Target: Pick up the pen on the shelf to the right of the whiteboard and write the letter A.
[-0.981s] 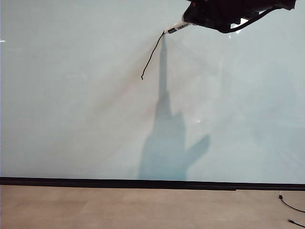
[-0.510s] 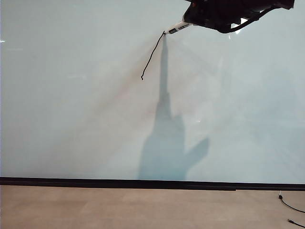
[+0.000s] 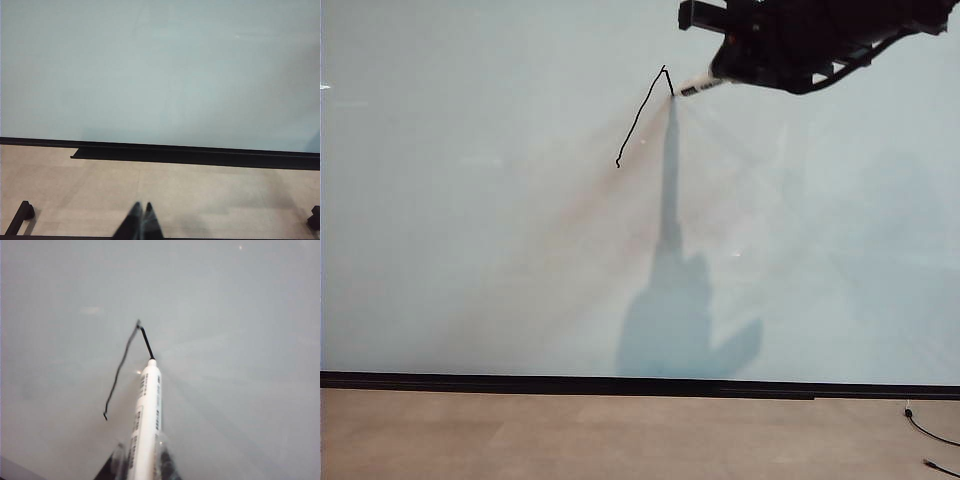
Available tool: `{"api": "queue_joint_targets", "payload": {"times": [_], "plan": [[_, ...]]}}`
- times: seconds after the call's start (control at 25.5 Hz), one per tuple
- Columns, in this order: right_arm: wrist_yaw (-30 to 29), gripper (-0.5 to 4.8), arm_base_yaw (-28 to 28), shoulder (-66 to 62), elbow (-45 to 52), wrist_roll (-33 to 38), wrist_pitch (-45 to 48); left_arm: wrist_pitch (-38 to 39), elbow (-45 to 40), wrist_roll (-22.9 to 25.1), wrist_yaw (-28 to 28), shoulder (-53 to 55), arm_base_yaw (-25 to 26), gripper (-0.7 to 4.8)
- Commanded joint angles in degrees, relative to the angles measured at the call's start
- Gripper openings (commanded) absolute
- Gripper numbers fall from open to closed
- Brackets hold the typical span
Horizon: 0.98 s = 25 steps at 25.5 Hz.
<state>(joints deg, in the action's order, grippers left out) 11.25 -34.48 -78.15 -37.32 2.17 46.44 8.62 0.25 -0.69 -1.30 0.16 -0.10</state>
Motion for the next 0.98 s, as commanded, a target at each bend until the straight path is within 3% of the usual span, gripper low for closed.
{"api": "queue_joint_targets", "payload": {"times": [0.04, 0.24, 0.63, 0.79, 0.98], "plan": [[2.16, -0.09, 0.20, 0.20, 1.14, 0.87, -0.33, -0.50, 0.13, 0.24, 0.00, 0.02, -0.02, -0.05], [3.23, -0.09, 0.17, 0.20, 1.92, 1.03, -4.63, -0.50, 0.13, 0.24, 0.00, 0.02, -0.02, -0.04], [4.33, -0.09, 0.17, 0.28, 4.31, 2.36, -4.59, -0.48, 0.13, 0.24, 0.00, 0.02, -0.02, -0.04], [1.77, -0.09, -0.04, 0.50, 4.61, 2.34, -3.41, -0.50, 0.13, 0.24, 0.00, 0.02, -0.02, -0.04], [2.54, -0.09, -5.66, 1.86, 4.52, 2.08, -2.32, -0.50, 0.13, 0.24, 0.00, 0.02, -0.02, -0.05]]}}
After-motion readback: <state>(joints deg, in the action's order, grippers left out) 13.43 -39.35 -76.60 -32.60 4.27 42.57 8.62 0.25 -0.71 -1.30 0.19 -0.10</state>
